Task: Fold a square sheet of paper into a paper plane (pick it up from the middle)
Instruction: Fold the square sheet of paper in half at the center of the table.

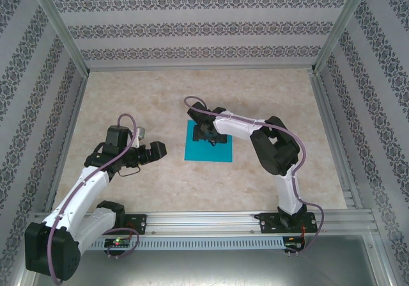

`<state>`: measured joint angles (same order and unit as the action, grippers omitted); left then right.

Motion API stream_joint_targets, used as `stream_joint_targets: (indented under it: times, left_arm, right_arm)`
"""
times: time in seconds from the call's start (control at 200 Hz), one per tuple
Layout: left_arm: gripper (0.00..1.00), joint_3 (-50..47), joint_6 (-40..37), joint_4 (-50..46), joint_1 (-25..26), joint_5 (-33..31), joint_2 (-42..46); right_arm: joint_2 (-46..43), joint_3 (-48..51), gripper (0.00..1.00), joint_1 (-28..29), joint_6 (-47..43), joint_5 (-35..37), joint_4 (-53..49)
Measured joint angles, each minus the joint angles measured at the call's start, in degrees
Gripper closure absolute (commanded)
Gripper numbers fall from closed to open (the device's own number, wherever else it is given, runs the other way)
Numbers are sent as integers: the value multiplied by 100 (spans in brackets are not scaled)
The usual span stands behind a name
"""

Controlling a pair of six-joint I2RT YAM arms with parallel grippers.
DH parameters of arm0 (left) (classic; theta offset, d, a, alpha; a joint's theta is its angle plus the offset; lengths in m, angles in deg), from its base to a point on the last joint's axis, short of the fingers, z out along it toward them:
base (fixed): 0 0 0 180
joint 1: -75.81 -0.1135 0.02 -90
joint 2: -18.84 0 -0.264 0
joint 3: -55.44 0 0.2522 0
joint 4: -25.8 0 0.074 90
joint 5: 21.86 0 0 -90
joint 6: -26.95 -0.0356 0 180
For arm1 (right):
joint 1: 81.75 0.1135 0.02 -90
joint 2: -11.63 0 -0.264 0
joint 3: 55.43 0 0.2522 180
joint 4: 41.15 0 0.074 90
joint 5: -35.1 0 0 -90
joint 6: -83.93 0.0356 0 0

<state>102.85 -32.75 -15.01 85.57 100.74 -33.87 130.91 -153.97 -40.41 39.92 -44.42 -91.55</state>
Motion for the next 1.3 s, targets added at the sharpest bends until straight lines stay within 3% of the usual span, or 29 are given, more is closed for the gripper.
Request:
stream_joint_targets:
  times: [0.729, 0.944, 1.164, 1.299]
  left_arm:
    - [0, -7, -2, 48, 0, 9, -107]
    - [0, -7, -2, 48, 0, 22, -107]
    - [0, -7, -2, 48, 0, 22, -107]
    - [0, -7, -2, 48, 0, 22, -107]
  right_arm:
    - [363, -402, 21, 52, -111, 175, -48]
    - [378, -433, 29, 55, -164, 195, 0]
    - [332, -354, 43, 55, -262, 197, 142]
    - [256, -245, 57, 55, -289, 190, 214]
